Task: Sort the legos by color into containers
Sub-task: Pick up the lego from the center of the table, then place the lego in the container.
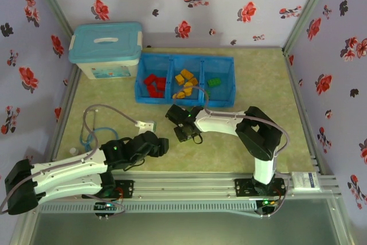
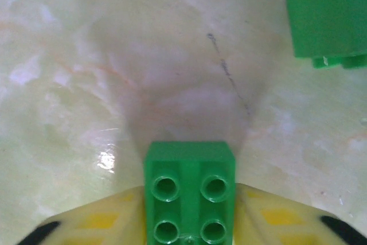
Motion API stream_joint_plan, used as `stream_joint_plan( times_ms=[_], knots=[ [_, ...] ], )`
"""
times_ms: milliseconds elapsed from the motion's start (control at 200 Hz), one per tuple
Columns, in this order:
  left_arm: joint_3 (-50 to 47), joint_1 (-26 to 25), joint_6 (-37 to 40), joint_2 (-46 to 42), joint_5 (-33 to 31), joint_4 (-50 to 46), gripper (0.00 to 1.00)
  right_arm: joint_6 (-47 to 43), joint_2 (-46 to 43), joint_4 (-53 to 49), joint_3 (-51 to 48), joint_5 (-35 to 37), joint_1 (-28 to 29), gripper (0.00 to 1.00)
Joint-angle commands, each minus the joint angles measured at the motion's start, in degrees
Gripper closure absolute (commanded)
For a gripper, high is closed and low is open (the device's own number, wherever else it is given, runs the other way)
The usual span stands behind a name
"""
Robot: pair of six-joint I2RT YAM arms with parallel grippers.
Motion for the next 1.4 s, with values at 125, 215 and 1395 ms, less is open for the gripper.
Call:
stream_joint_plan(
  times_ms=[125, 215, 1395],
  knots=[
    [-0.7, 0.3, -0.6, -0.7, -1.8, -0.6, 0.24, 2.0, -6.5, -5.7, 1.2, 5.7, 0.6, 0.73],
    [-0.5, 0.3, -0.3, -0.5, -1.9, -0.7, 0.24, 2.9, -10.0, -8.1, 1.5, 8.2, -0.2, 0.74],
    [4.6, -1.3, 3.2, 3.6, -1.3, 1.5, 0.23, -1.2, -6.6, -18.8, 26.1, 11.0, -29.5, 0.20]
  ],
)
